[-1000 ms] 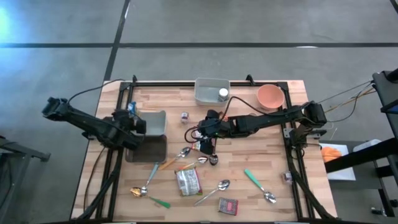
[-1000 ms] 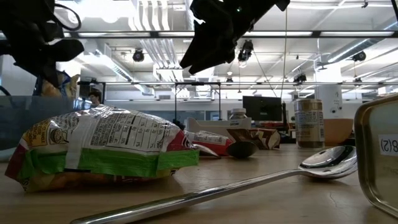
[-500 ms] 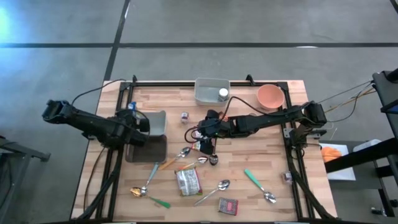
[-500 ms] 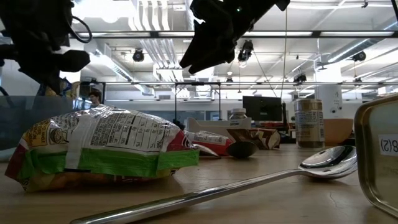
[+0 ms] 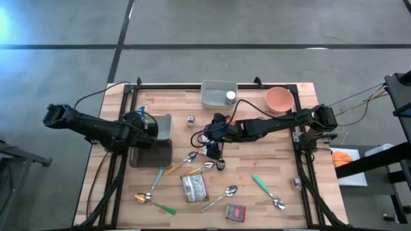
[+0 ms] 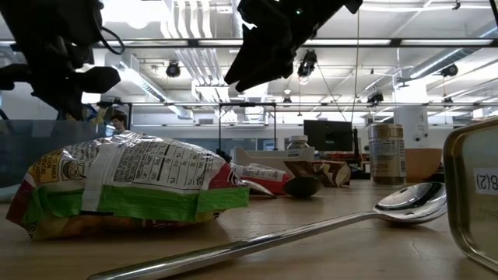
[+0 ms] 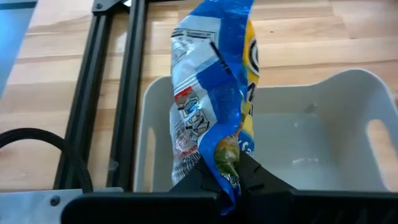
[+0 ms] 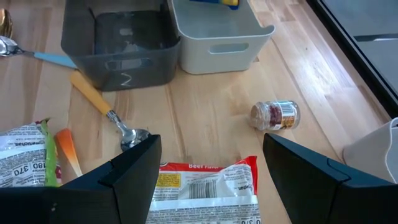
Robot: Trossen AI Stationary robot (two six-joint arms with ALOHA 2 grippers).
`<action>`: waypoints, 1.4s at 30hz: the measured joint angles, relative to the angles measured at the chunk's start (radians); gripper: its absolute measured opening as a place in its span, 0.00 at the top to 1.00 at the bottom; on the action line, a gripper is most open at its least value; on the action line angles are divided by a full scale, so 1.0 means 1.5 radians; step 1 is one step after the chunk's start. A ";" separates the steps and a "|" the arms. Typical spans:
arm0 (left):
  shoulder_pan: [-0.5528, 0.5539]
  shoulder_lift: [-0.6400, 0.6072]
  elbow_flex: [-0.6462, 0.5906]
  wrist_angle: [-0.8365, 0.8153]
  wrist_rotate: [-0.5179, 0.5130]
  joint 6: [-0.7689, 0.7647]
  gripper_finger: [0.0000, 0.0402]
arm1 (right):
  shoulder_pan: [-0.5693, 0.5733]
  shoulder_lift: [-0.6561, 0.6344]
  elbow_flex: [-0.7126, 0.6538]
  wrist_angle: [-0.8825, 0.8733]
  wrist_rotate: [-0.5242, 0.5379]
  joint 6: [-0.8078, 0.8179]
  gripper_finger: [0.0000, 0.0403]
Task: Pick & Place Food Item
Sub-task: Put the blue noodle pack into the bottom gray bin
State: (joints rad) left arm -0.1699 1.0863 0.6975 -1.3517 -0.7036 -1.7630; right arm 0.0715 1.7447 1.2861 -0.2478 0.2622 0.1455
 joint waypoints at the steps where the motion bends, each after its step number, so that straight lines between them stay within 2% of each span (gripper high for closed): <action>1: 0.007 0.003 0.000 0.000 0.000 0.002 1.00 | 0.000 0.000 0.000 0.000 0.000 0.000 0.30; 5: 0.036 0.017 -0.001 0.007 0.001 0.011 1.00 | 0.000 0.000 0.000 0.001 0.000 0.000 0.30; 12: 0.078 0.034 -0.052 0.129 0.011 0.083 1.00 | 0.000 0.000 0.000 0.001 0.000 0.000 0.30; 20: 0.112 0.030 -0.057 0.136 0.024 0.109 1.00 | 0.000 0.000 0.000 0.000 0.000 -0.005 0.30; 38: 0.113 0.027 -0.055 0.133 0.034 0.120 1.00 | 0.000 0.000 0.000 -0.002 0.000 -0.005 0.30; 42: 0.114 0.027 -0.052 0.126 0.046 0.134 0.96 | 0.000 0.000 0.000 -0.003 -0.001 -0.005 0.30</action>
State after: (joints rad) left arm 0.0010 1.1275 0.6199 -1.1631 -0.6343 -1.5617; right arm 0.0715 1.7443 1.2861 -0.2516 0.2613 0.1383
